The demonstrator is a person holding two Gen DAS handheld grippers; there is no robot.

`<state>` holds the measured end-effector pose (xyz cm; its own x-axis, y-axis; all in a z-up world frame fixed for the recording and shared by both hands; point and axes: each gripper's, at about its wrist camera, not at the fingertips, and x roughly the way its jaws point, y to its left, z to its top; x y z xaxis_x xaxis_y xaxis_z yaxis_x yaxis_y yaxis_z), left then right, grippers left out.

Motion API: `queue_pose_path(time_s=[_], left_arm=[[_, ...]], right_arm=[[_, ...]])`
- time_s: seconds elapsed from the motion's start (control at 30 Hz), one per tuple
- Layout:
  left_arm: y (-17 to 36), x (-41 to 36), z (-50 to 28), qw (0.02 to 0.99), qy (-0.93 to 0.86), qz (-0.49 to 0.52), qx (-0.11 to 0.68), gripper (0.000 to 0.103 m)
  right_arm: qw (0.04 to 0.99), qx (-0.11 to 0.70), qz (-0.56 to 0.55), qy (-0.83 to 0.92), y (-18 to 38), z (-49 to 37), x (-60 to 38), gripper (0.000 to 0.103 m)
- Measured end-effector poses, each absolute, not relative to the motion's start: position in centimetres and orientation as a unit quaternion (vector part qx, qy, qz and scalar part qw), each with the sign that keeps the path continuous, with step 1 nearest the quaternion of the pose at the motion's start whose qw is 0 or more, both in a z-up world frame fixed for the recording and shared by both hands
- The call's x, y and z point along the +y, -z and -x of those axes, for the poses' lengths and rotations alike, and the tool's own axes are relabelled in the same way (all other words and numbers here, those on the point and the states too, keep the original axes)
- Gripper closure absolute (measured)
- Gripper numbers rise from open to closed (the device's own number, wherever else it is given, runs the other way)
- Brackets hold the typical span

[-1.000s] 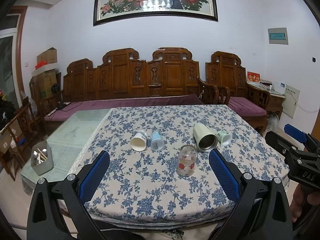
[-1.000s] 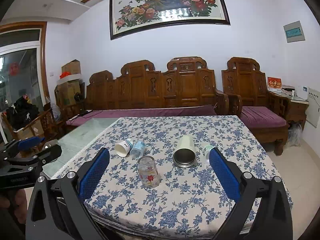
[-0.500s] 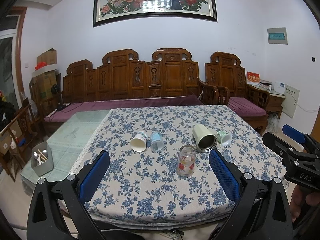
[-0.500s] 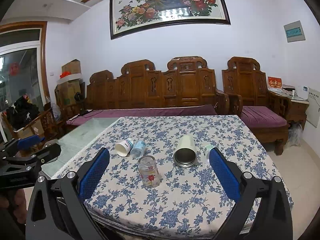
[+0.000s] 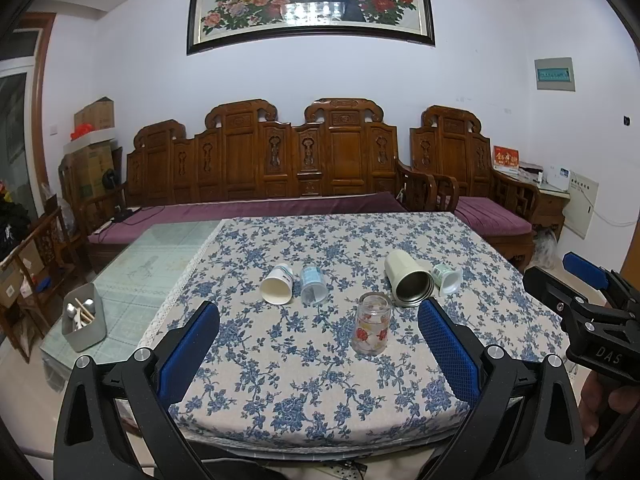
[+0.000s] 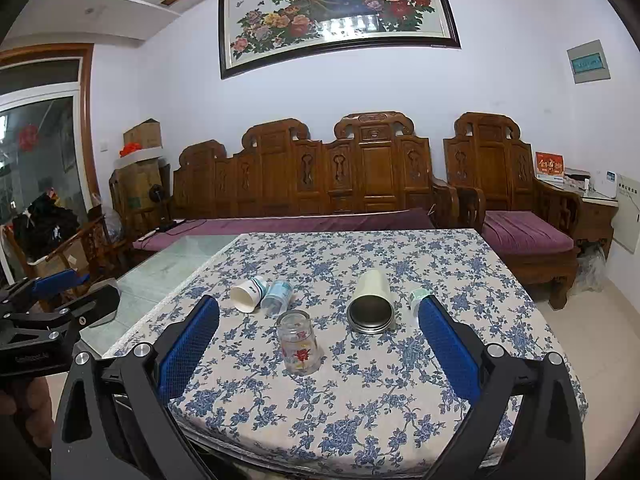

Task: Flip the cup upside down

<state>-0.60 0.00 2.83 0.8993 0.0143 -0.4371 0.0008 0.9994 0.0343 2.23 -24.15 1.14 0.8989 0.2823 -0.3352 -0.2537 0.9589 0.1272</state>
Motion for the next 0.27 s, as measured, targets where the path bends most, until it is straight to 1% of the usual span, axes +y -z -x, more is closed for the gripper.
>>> queue_pose_path(time_s=[0.27], left_arm=[[-2.72, 0.06, 0.77, 0.974, -0.003, -0.018, 0.225, 0.008]], right_arm=[[0.973, 0.177, -0.041, -0.139, -1.03, -2.21, -24.07, 0.002]])
